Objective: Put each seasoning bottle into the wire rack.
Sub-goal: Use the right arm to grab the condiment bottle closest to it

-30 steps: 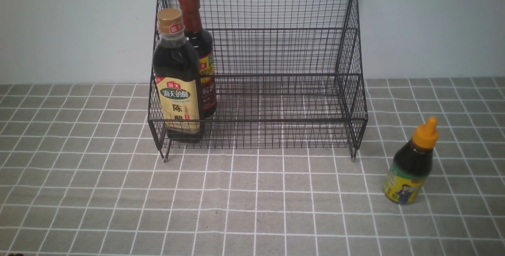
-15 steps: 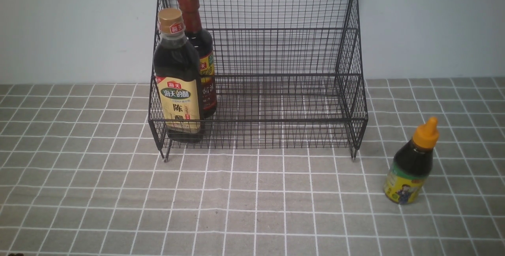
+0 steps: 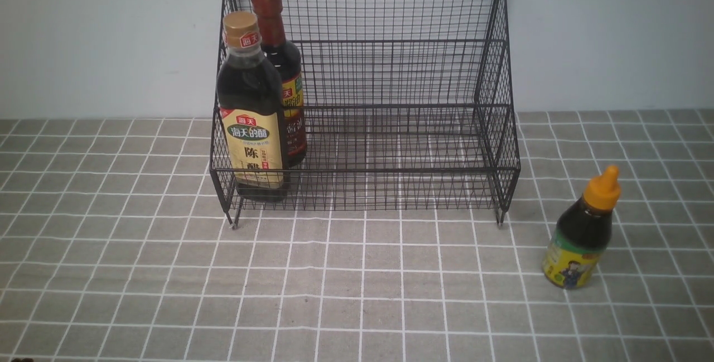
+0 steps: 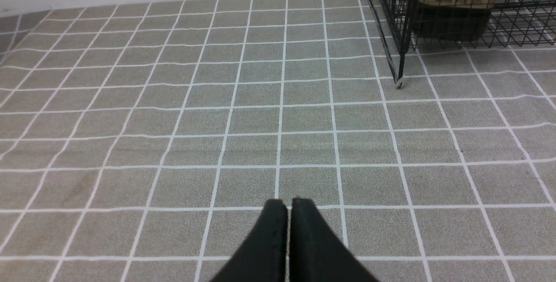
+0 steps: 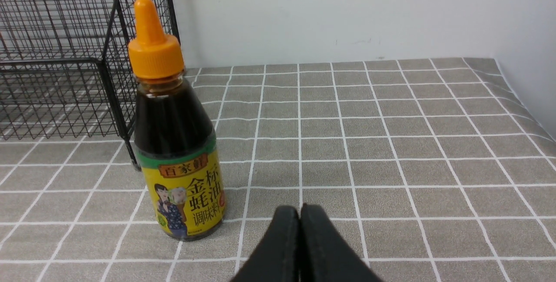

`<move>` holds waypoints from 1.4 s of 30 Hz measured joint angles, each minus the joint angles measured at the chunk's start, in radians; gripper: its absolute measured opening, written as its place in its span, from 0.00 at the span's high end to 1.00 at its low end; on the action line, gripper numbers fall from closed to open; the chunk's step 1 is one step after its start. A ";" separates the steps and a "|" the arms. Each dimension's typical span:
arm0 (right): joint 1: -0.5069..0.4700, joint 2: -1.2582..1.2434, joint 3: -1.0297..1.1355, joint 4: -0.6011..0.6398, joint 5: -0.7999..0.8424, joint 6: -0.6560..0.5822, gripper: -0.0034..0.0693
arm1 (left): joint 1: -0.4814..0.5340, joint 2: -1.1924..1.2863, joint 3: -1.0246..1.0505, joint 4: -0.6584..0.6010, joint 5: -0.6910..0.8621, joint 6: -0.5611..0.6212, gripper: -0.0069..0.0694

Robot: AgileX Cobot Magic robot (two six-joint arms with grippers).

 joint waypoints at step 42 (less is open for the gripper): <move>0.017 0.156 -0.302 -0.044 -0.256 0.551 0.97 | 0.000 0.000 0.000 0.000 -0.001 0.000 0.92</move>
